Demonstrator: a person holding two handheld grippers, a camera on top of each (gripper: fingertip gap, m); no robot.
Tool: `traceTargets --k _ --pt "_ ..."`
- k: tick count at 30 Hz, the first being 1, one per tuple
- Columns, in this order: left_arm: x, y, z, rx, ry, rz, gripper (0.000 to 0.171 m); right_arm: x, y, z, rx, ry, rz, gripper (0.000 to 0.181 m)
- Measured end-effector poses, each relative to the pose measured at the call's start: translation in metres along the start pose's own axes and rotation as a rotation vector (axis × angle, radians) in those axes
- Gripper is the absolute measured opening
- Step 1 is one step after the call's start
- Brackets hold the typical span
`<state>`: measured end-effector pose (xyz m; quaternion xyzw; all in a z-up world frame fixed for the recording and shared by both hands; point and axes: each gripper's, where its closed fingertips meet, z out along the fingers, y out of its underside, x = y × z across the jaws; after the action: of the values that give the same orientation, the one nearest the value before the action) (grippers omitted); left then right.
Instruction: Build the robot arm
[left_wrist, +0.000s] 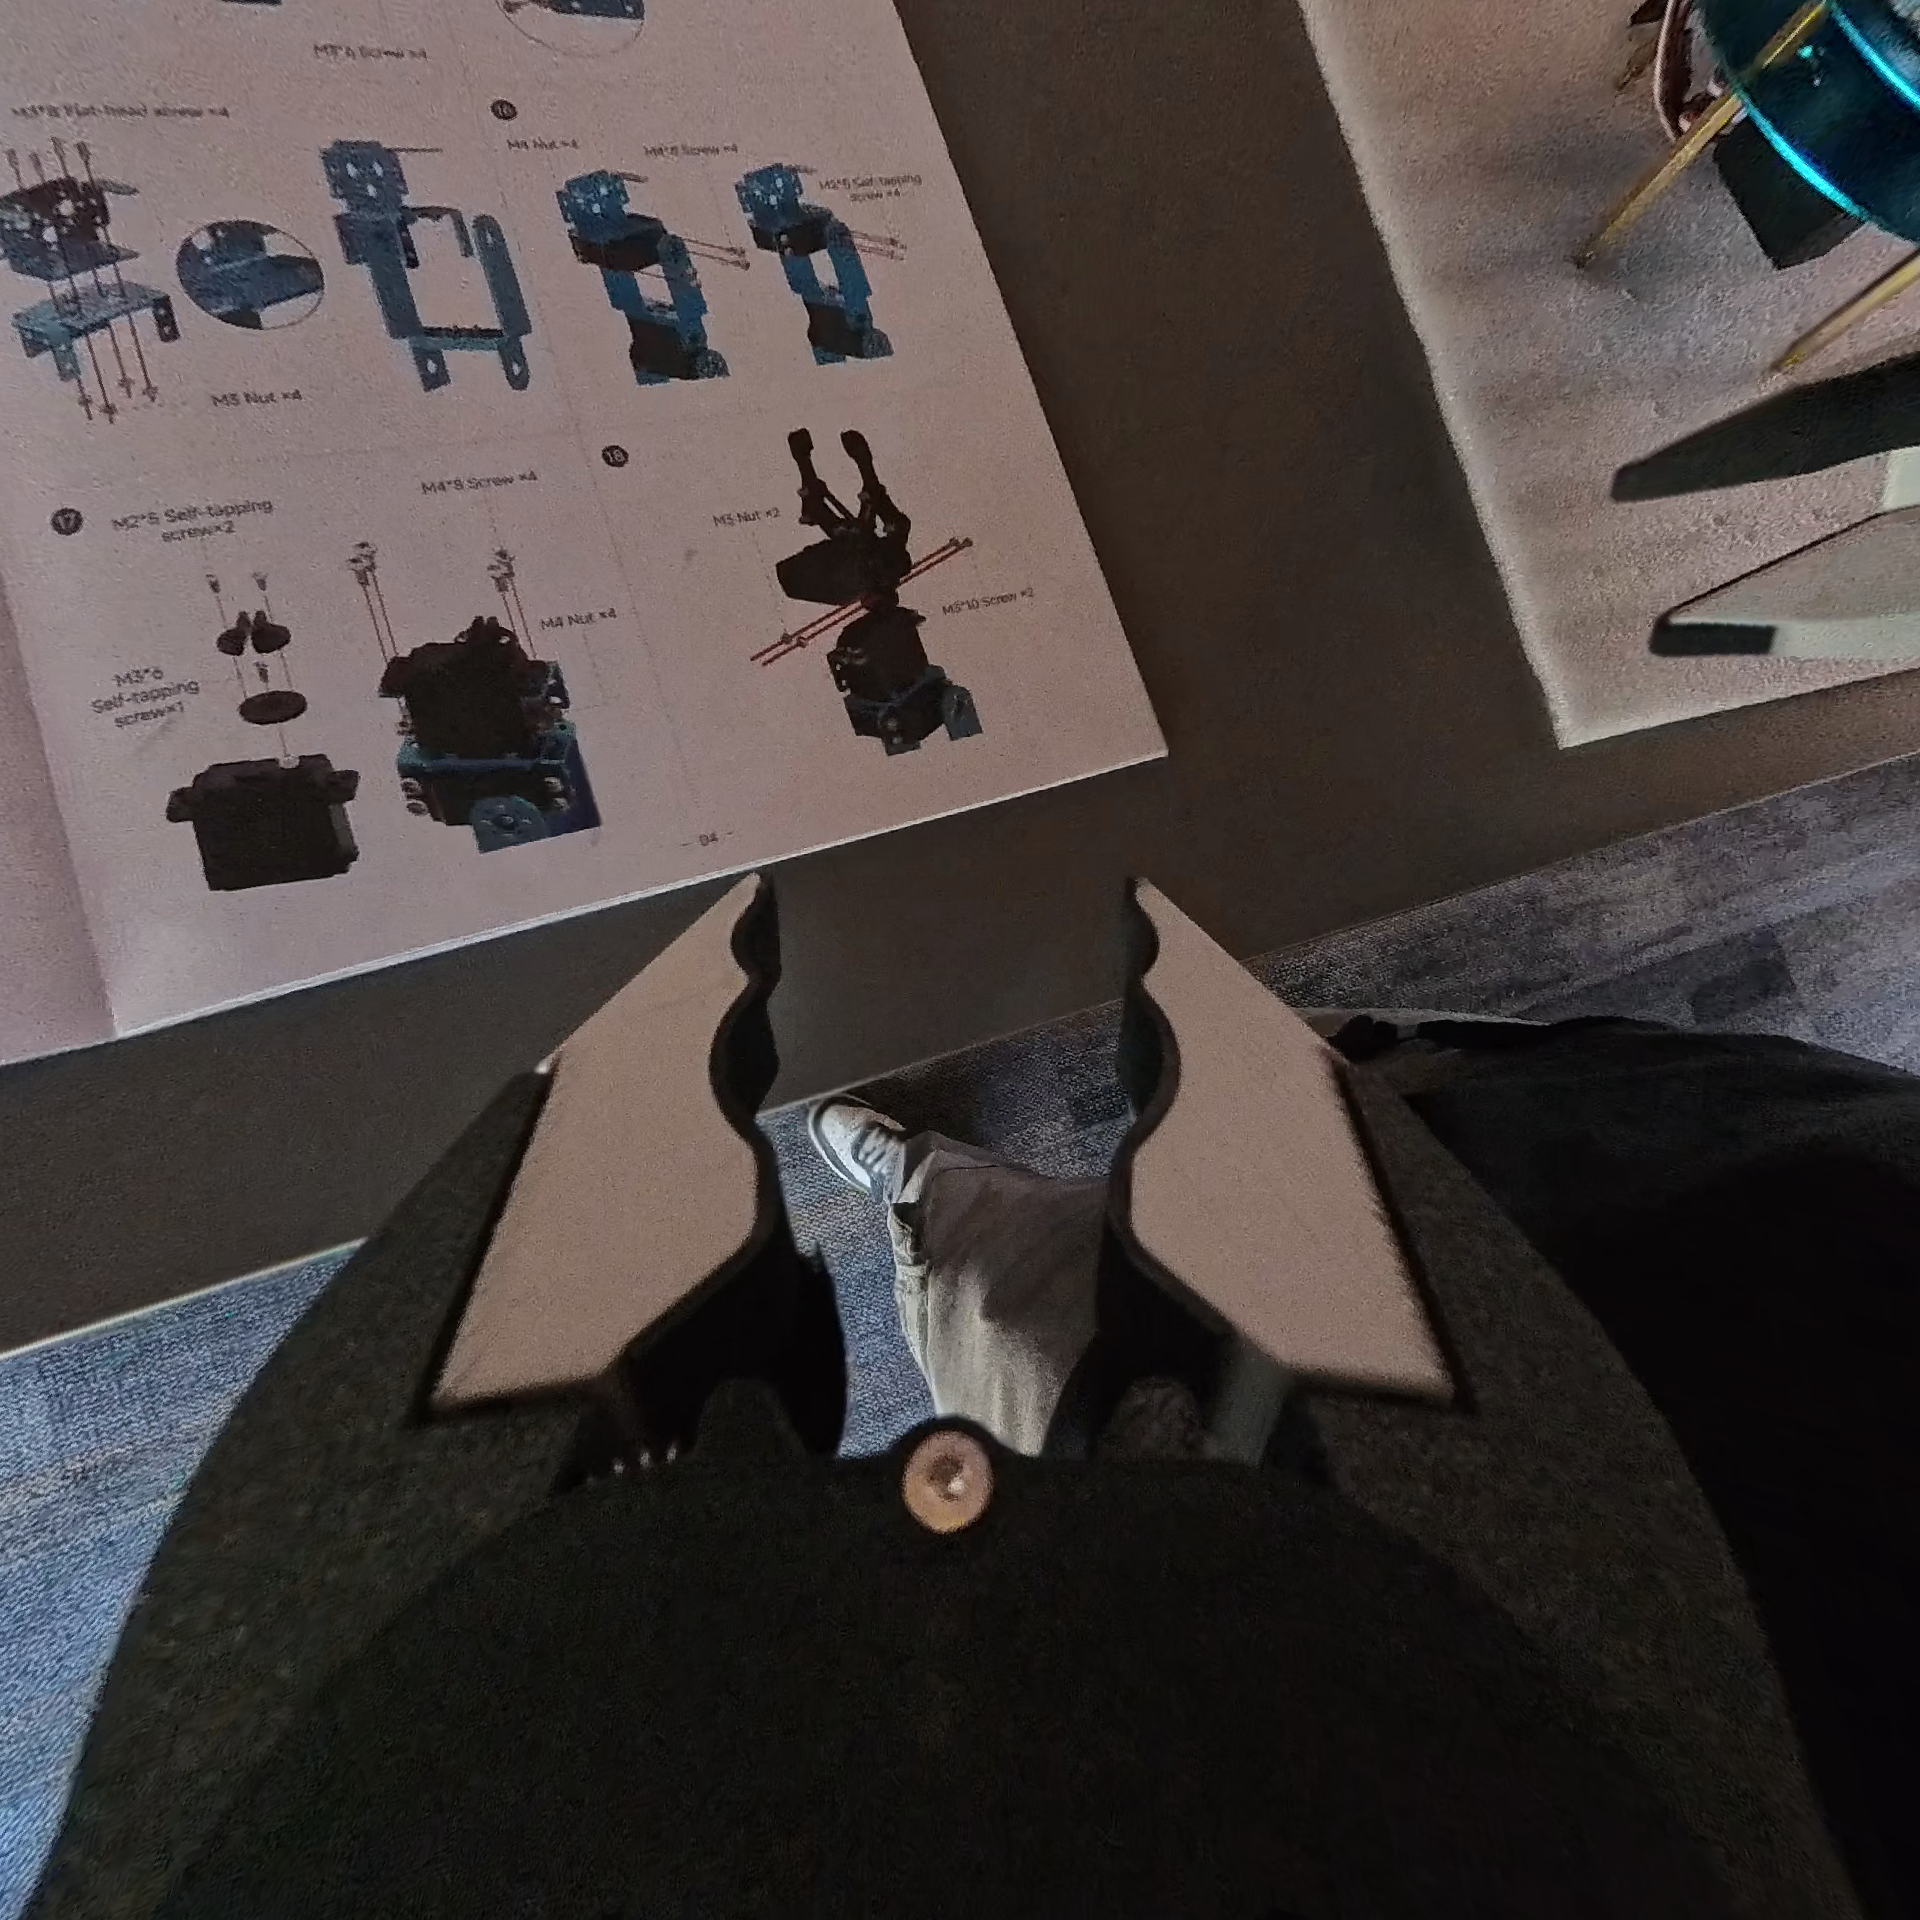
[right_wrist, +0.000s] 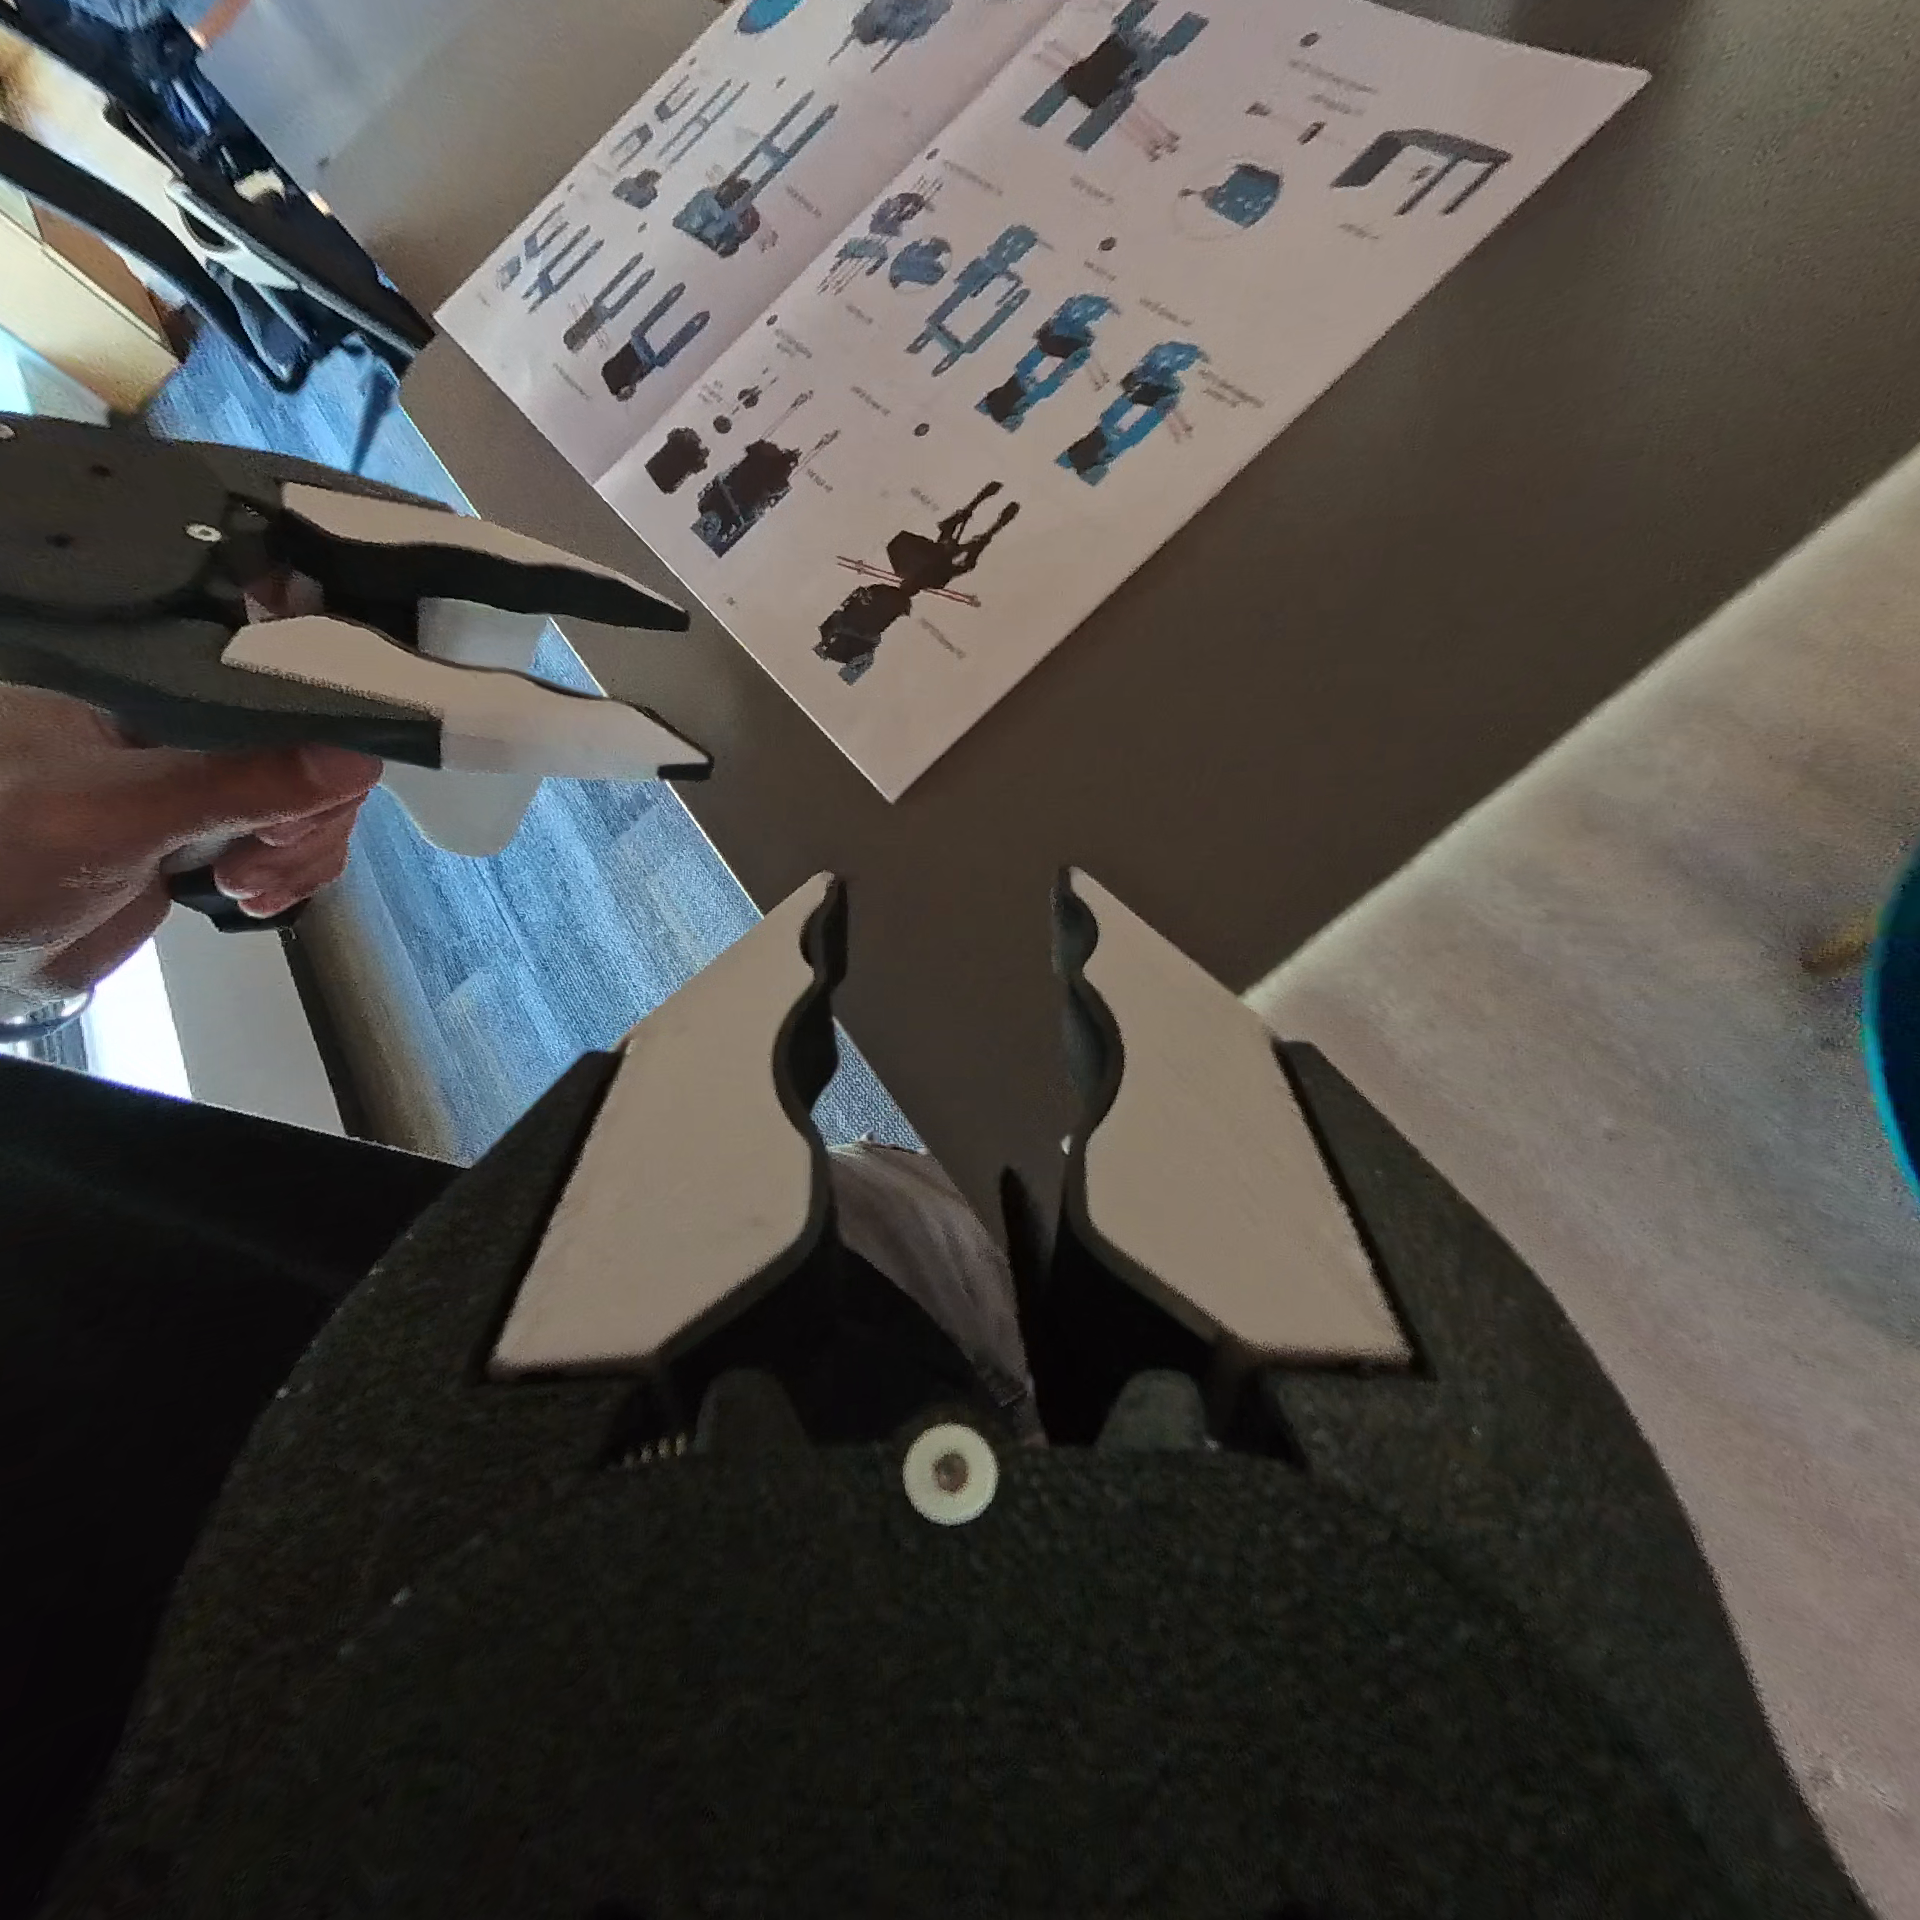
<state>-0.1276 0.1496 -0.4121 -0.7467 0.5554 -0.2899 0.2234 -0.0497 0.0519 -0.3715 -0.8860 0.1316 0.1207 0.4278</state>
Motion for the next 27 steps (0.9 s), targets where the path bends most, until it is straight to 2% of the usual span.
traceTargets --k 8,15,18,21,27 --pt "-0.027 -0.008 -0.005 0.022 0.043 -0.016 0.063 -0.015 -0.014 0.032 -0.040 -0.026 -0.008 0.035" --pt "-0.027 -0.016 0.002 0.014 0.053 0.054 0.062 -0.013 -0.021 0.029 -0.019 -0.007 -0.032 0.033" --pt "-0.024 -0.032 0.008 0.031 0.050 0.110 0.062 -0.004 -0.026 0.009 0.047 0.010 -0.031 0.032" --pt "-0.014 -0.056 0.017 0.054 0.068 0.162 0.063 0.022 -0.025 -0.025 0.115 0.057 0.002 0.032" --pt "0.018 -0.121 0.054 0.099 0.093 0.379 0.072 0.101 -0.016 -0.126 0.227 0.180 -0.024 0.032"
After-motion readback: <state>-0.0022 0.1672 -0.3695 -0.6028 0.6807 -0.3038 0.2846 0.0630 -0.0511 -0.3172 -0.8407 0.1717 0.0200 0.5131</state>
